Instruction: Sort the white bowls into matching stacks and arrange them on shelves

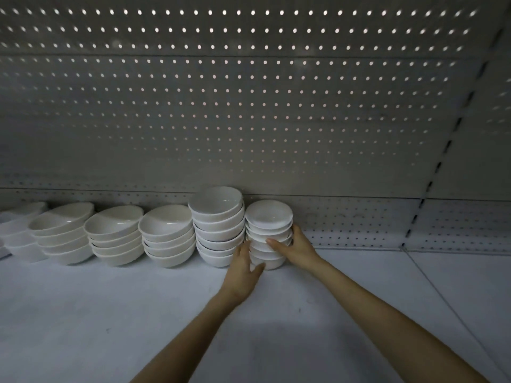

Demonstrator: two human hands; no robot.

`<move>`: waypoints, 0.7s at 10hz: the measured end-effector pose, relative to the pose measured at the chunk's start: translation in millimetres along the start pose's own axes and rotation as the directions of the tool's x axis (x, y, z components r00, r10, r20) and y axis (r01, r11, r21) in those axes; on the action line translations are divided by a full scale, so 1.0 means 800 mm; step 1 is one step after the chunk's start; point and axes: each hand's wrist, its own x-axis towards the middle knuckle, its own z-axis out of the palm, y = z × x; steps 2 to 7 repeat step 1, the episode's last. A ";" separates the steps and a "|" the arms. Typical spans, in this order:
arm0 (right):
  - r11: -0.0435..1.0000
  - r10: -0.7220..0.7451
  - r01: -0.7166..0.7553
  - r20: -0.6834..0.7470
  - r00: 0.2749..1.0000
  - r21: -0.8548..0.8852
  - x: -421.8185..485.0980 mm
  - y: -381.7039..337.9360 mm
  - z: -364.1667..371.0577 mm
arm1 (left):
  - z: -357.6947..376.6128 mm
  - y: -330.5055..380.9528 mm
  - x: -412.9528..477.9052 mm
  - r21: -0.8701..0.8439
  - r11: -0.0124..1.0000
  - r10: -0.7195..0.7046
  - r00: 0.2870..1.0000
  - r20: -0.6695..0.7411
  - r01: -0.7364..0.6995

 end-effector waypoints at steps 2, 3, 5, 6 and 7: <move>0.979 0.023 -0.017 0.028 0.999 -0.203 -0.012 -0.005 -0.010 | -0.043 0.008 -0.004 0.195 0.981 0.009 0.997 0.083 -0.025; 0.979 0.023 -0.017 0.028 0.999 -0.203 -0.012 -0.005 -0.010 | -0.043 0.008 -0.004 0.195 0.981 0.009 0.997 0.083 -0.025; 0.979 0.023 -0.017 0.028 0.999 -0.203 -0.012 -0.005 -0.010 | -0.043 0.008 -0.004 0.195 0.981 0.009 0.997 0.083 -0.025; 0.979 0.023 -0.017 0.028 0.999 -0.203 -0.012 -0.005 -0.010 | -0.043 0.008 -0.004 0.195 0.981 0.009 0.997 0.083 -0.025; 0.979 0.023 -0.017 0.028 0.999 -0.203 -0.012 -0.005 -0.010 | -0.043 0.008 -0.004 0.195 0.981 0.009 0.997 0.083 -0.025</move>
